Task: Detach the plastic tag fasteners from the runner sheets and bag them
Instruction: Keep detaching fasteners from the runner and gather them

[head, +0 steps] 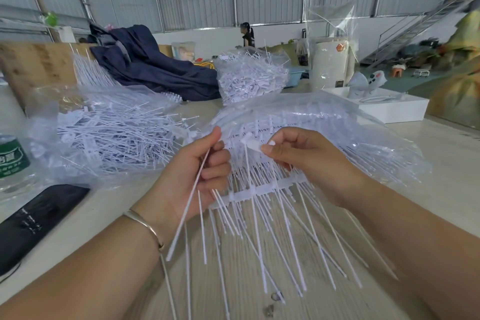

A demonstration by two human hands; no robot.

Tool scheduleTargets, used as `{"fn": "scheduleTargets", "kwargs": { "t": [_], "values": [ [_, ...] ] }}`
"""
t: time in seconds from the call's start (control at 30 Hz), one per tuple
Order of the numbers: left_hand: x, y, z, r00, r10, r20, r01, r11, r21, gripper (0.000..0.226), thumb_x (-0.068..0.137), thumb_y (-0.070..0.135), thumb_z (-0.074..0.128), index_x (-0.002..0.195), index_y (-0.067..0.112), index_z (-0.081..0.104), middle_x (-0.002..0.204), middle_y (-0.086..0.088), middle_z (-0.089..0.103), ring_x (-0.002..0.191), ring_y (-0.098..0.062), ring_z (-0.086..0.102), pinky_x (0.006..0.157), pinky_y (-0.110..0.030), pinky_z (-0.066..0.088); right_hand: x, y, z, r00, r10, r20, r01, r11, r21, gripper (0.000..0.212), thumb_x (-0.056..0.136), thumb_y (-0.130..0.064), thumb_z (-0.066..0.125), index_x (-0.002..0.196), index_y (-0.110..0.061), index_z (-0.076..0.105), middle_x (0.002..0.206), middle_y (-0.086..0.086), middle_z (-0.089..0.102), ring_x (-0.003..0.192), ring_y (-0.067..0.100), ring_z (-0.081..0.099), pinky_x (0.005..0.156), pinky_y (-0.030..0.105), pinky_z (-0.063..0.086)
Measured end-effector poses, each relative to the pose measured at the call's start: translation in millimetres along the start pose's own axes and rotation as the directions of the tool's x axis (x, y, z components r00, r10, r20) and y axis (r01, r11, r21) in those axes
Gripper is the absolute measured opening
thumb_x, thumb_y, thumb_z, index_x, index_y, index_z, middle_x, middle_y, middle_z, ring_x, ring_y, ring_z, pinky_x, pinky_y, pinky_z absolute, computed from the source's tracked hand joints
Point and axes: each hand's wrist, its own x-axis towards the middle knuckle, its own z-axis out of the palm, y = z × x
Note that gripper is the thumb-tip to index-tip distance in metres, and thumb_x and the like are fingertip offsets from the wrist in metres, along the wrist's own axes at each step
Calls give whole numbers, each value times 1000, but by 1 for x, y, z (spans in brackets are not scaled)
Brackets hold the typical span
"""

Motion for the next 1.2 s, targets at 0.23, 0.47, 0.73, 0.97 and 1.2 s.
{"fn": "scheduleTargets", "kwargs": {
  "t": [0.23,0.47,0.73,0.97,1.2],
  "values": [
    [-2,0,-1,995,86,-54,-82,994,77,34,69,8,66,53,20,39,43,9,28,30,-2,25,31,-13,14,3,4,-5,995,-78,-64,70,991,-116,9,89,-9,65,81,-14,63,70,5,53,72,20,49,77,37,41],
    [0,-4,0,996,13,-92,-2,993,122,28,80,31,63,65,17,45,56,6,40,33,0,28,29,-12,20,1,9,-2,993,-109,-41,96,963,-252,27,93,-4,56,77,-24,65,80,22,60,68,20,51,68,31,42],
    [4,-8,-2,982,-29,-188,60,985,160,38,78,52,62,68,16,54,57,2,42,32,-4,23,34,-16,15,2,9,-3,991,-128,-38,110,947,-303,10,89,-11,65,81,-17,68,84,15,65,68,10,53,66,22,42],
    [1,-10,0,987,46,-155,16,927,374,33,60,37,83,69,20,56,61,5,37,38,-4,23,32,-16,20,3,10,-7,988,-144,-58,118,939,-324,7,86,-16,71,82,-20,68,74,-2,57,64,8,50,62,17,41],
    [-2,-9,3,989,78,-126,-9,877,480,21,51,27,85,60,18,69,50,10,31,38,-4,20,32,-16,19,3,10,-7,988,-144,-57,116,933,-342,4,85,-16,72,84,-18,69,75,-3,58,66,8,52,65,19,43]
  ]
}}
